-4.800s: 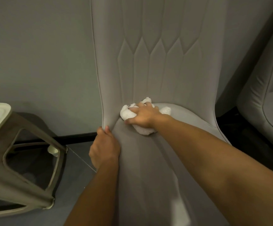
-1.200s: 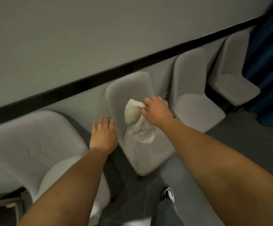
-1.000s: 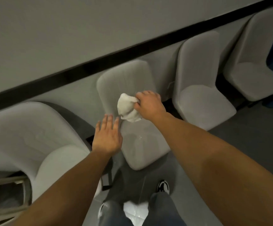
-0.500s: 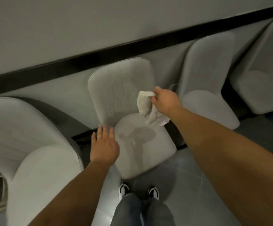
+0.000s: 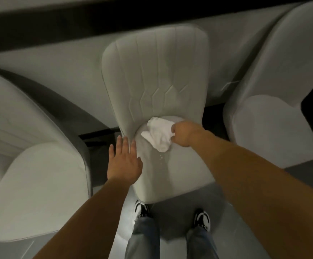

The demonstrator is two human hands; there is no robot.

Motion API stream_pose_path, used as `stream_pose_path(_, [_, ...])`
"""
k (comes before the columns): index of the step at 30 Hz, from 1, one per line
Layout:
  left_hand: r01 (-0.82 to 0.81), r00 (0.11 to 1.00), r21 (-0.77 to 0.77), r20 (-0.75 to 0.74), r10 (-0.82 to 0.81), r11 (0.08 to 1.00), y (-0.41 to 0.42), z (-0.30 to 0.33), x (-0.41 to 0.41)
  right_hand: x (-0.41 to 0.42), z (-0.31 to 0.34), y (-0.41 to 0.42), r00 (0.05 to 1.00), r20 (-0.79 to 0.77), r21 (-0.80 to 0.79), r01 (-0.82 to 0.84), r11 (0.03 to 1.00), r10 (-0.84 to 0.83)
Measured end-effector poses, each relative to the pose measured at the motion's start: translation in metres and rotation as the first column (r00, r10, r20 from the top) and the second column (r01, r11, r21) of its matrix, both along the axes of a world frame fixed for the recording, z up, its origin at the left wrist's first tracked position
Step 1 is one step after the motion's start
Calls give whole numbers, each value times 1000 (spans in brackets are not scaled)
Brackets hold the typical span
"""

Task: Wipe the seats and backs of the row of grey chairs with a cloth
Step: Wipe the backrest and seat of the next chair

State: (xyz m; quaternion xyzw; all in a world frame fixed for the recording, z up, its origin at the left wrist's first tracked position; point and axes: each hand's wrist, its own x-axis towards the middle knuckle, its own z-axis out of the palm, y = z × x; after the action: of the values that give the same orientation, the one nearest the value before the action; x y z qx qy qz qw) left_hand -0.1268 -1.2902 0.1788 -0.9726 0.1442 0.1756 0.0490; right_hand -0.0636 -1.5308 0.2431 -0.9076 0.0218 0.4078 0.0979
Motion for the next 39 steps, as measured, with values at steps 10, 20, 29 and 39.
stream_pose_path(10, [-262,965,62,16,261,963,-38,-163,-30,3,-205,2,943,268,63,-224,973,200])
stream_pose_path(20, [-382,910,-56,149,386,922,-72,-301,-24,52,-340,16,807,540,56,-317,947,239])
stream_pose_path(29, [-329,917,-91,207,342,940,-64,-309,-28,74,-354,22,709,664,-5,-313,950,238])
stream_pose_path(39, [-51,955,-122,285,84,991,-24,-310,21,86,-365,30,645,745,1,-257,966,171])
